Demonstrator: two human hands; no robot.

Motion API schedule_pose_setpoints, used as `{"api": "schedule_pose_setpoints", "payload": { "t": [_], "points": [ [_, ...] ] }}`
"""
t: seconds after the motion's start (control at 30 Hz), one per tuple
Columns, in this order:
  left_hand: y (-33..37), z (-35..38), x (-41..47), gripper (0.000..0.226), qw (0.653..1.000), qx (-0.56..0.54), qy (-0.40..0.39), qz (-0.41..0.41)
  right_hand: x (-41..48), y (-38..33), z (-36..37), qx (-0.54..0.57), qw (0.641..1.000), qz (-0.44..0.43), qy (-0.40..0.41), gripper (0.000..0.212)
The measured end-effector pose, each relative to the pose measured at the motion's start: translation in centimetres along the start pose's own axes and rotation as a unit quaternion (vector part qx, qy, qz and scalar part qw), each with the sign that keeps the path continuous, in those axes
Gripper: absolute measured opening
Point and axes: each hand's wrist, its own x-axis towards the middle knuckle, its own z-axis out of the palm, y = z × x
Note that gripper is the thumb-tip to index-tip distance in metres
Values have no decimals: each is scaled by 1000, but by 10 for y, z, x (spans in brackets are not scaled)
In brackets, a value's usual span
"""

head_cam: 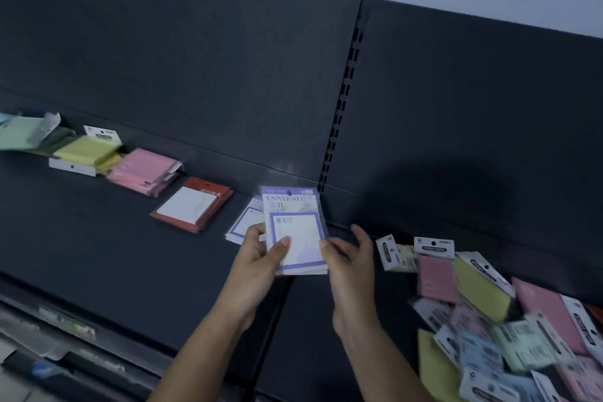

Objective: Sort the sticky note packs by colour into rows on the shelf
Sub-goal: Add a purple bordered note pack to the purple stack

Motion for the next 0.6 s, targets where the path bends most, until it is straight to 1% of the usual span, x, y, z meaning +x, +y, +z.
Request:
{"api": "schedule_pose_setpoints", "payload": {
  "t": [0.07,0.1,0.17,0.23,0.3,0.33,0.4,0.47,0.5,0.53,0.57,0.6],
  "points": [
    [-3,-14,14,10,999,31,37,-8,7,3,8,-42,998,5,-47,36],
    [-5,-20,23,10,997,53,54,-5,9,7,14,-57,997,6,-55,32],
    [-5,-32,38,20,992,104,71,7,12,17,26,-76,996,10,-53,27],
    [-2,-43,52,35,987,149,65,20,16,27,38,-78,996,18,-44,26],
    [0,-55,67,42,977,208,42,24,24,34,50,-78,996,14,-40,27],
    [1,-59,74,43,970,239,32,27,29,37,56,-91,995,5,-40,28],
    [-3,-68,88,39,958,283,25,37,38,43,69,-141,989,-22,-37,31],
    [-11,-74,101,28,937,345,27,41,48,52,79,-229,971,-54,-31,27],
    [-18,-76,107,27,916,398,27,38,51,56,83,-281,957,-66,-32,25],
    [-25,-79,111,34,891,452,30,24,54,61,86,-327,941,-74,-38,27],
    [-31,-81,113,36,874,484,37,23,55,64,87,-360,929,-75,-47,33],
    [-36,-82,114,35,872,487,41,33,55,66,88,-381,920,-75,-57,38]
  ]
}}
